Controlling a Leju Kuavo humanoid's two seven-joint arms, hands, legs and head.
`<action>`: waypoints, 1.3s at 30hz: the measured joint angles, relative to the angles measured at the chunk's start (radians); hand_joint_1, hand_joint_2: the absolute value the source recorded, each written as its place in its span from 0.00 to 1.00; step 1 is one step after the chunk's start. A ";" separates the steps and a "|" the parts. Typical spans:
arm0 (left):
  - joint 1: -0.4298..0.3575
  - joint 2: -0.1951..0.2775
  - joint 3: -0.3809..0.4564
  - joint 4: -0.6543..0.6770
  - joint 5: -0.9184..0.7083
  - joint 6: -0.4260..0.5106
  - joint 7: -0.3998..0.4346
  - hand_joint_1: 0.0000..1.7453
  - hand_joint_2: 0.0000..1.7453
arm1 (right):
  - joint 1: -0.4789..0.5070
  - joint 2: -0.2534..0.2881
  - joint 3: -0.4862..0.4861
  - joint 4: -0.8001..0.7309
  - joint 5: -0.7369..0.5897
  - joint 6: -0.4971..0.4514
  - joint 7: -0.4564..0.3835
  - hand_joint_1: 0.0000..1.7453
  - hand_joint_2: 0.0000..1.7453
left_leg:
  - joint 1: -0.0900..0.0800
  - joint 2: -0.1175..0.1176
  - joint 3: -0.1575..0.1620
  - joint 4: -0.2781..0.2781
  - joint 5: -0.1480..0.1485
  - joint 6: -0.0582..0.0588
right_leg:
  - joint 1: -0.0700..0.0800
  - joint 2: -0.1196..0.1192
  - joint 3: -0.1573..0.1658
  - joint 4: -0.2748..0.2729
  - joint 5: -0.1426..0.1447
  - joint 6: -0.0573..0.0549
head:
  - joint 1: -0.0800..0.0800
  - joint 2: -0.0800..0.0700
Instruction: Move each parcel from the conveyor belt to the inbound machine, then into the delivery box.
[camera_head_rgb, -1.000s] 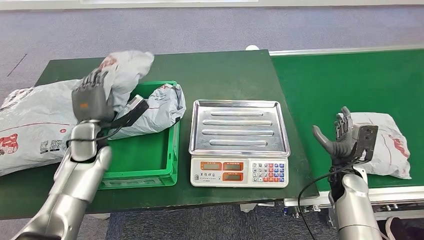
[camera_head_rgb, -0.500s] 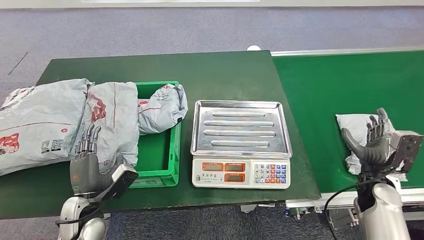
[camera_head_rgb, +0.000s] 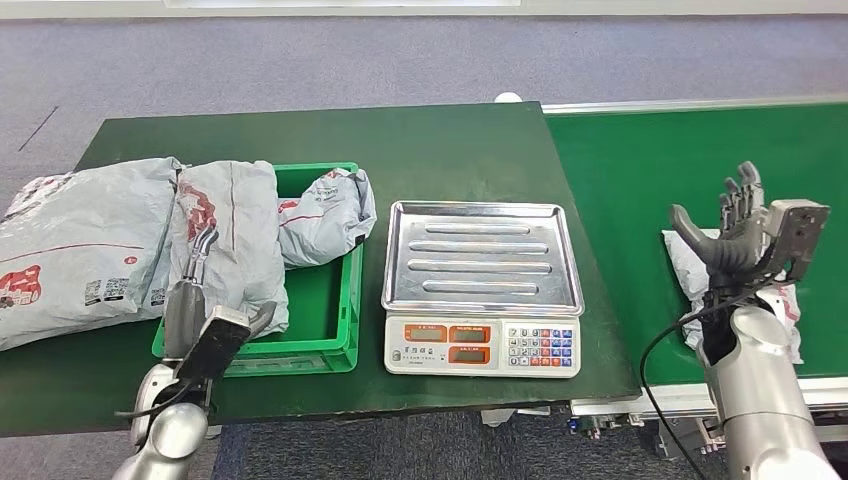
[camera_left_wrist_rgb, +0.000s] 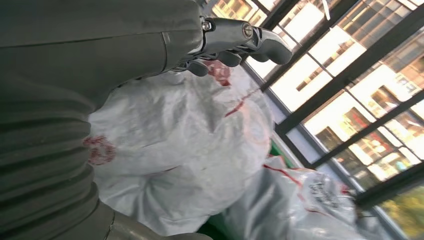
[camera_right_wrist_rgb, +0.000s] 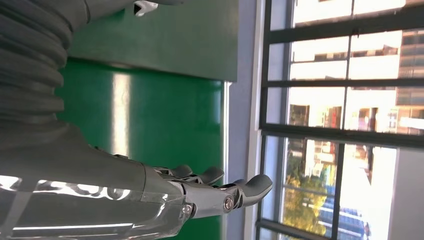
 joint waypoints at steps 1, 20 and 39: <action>-0.016 -0.002 0.000 0.009 0.034 -0.015 -0.017 0.00 1.00 | -0.011 0.000 0.011 0.013 -0.001 0.000 -0.002 0.00 1.00 | 0.000 -0.001 0.000 0.000 0.000 0.000 | 0.000 0.000 0.000 0.000 0.000 0.000 | 0.000 0.000; -0.364 -0.238 -0.084 0.279 0.692 -0.674 0.000 0.00 1.00 | -0.173 0.182 0.256 0.232 0.158 -0.196 0.005 0.00 1.00 | 0.000 -0.004 0.000 0.001 0.002 0.001 | 0.000 -0.003 0.000 0.000 0.003 -0.001 | 0.000 0.000; -0.534 -0.356 -0.200 0.583 0.574 -0.516 -0.041 0.00 0.00 | -0.152 0.052 0.313 0.414 1.134 -0.627 0.703 0.00 1.00 | 0.000 -0.005 -0.001 0.001 0.002 0.001 | 0.000 -0.003 0.000 0.000 0.003 0.000 | 0.000 0.000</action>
